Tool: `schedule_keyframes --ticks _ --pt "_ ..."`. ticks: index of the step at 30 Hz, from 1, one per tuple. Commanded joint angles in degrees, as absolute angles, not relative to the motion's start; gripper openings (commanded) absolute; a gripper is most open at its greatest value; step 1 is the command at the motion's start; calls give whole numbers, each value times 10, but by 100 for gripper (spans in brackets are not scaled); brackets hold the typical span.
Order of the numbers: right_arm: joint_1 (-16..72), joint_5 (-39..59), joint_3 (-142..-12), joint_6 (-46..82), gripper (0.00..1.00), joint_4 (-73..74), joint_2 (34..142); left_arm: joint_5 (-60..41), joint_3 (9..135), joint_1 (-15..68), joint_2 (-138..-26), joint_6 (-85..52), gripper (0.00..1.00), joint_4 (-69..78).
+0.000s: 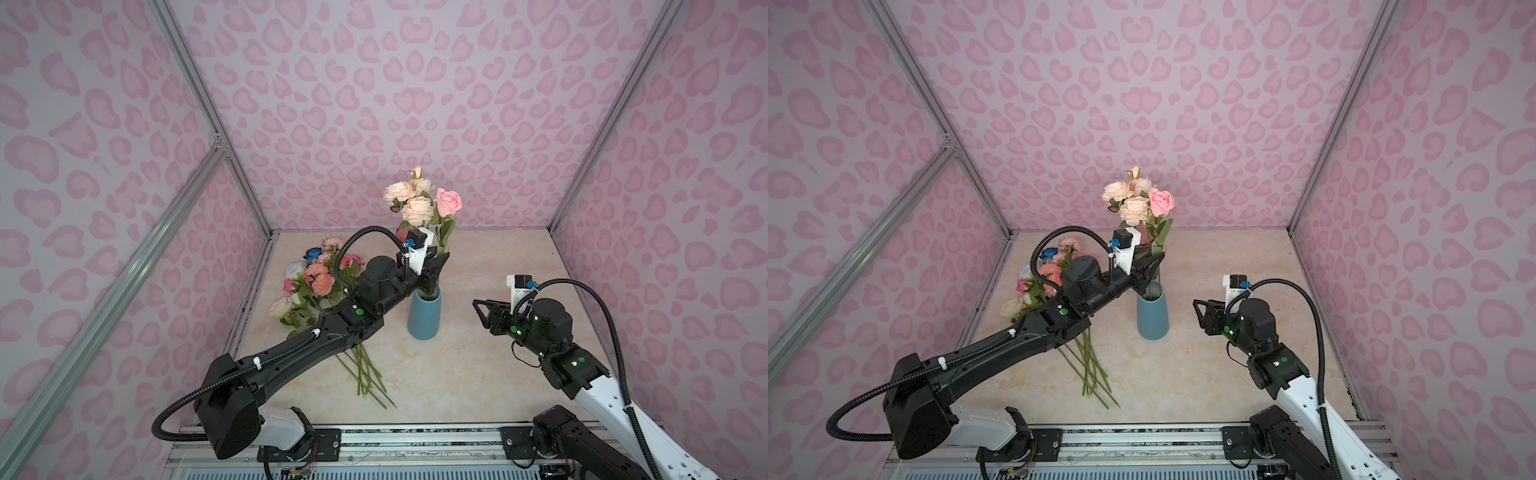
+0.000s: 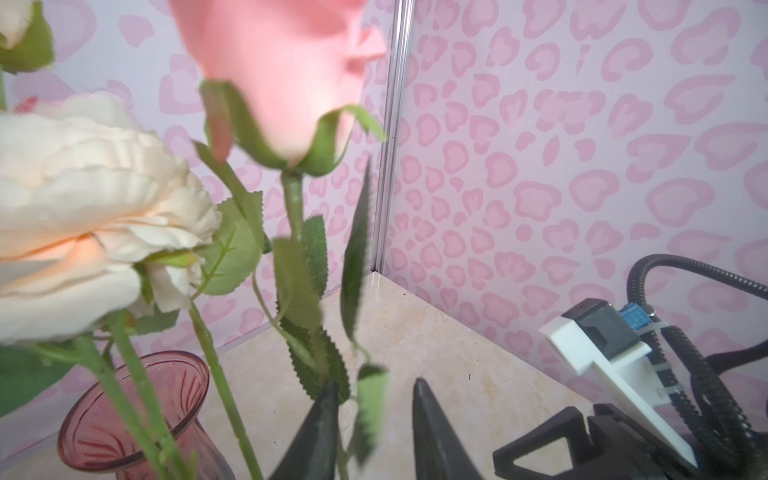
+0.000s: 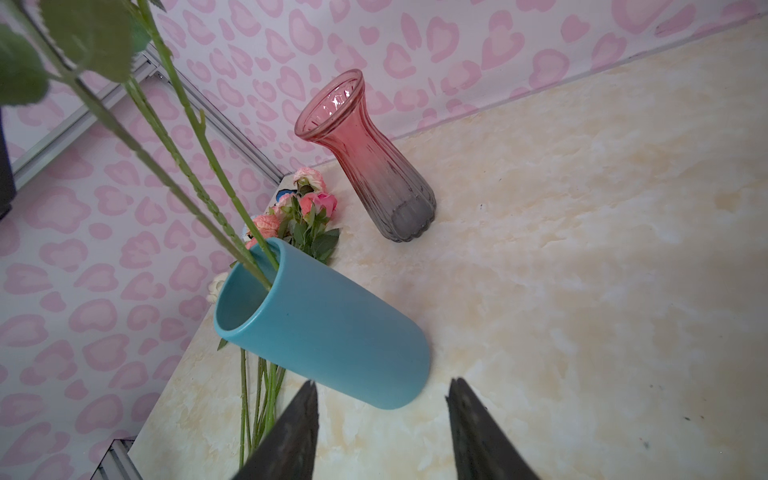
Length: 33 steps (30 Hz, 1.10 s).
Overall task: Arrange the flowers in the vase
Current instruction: 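Open the left gripper and draw it back toward the rose pile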
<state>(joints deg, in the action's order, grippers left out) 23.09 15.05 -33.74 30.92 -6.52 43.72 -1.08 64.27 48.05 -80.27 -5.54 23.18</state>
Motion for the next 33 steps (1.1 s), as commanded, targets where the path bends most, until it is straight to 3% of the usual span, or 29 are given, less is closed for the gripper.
schedule_keyframes --ticks 1,5,16,19,23,28,33 --pt "231 156 -342 311 52 -46 440 -6 644 481 -790 -49 47 217" --pt "232 160 -348 309 52 -47 444 1 641 482 -771 -47 61 181" --pt "233 156 -358 303 52 -50 450 11 595 483 -661 -32 66 135" --pt "234 171 -365 300 53 -57 448 71 573 483 -629 -40 65 113" --pt "272 174 -374 278 54 -97 443 238 513 472 -585 -106 63 44" --pt "345 116 -362 254 53 -118 444 314 416 398 -533 -291 57 -66" --pt "348 107 -354 268 47 -79 472 223 363 240 -554 -435 54 -143"
